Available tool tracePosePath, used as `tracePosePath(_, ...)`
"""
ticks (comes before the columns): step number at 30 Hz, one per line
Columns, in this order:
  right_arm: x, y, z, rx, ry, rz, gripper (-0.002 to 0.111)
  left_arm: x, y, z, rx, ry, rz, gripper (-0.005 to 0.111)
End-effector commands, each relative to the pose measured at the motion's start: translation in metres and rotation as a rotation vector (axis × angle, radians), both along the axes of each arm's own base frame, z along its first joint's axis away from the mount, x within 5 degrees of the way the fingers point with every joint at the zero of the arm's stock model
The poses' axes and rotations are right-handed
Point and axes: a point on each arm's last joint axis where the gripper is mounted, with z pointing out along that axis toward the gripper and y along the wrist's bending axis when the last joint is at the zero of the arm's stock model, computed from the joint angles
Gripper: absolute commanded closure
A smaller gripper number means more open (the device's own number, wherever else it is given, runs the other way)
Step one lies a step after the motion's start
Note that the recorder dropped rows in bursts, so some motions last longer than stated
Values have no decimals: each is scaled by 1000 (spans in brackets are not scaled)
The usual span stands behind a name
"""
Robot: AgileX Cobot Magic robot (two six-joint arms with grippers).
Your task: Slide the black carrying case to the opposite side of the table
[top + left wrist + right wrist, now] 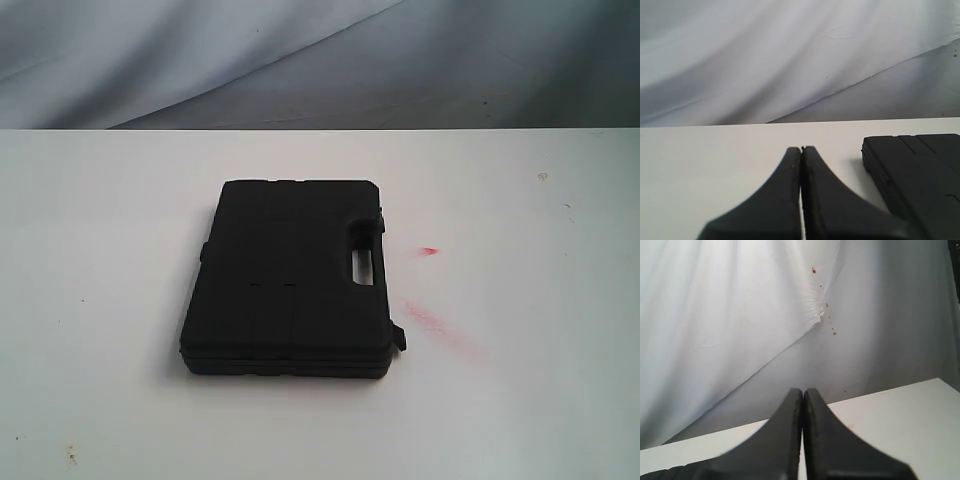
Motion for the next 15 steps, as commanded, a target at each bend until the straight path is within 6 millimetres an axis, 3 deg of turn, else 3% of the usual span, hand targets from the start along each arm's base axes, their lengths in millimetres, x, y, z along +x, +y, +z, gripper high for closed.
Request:
tracePosePath(1, 19, 1, 24, 55, 115, -6, 108, 0, 0, -1, -9, 2, 3, 107)
tracePosePath(4, 38, 2, 51, -22, 242, -20, 108, 0, 0, -1, -9, 2, 3, 107)
tracePosePath(8, 61, 6, 86, -105, 283, -8, 108, 0, 0, -1, -9, 2, 3, 107)
tracePosePath(11, 88, 26, 105, -174, 323, 91, 108, 0, 0, -1, -9, 2, 3, 107)
tracePosePath(15, 126, 69, 103, -260, 459, 202, 108, 0, 0, -1, -9, 2, 3, 107)
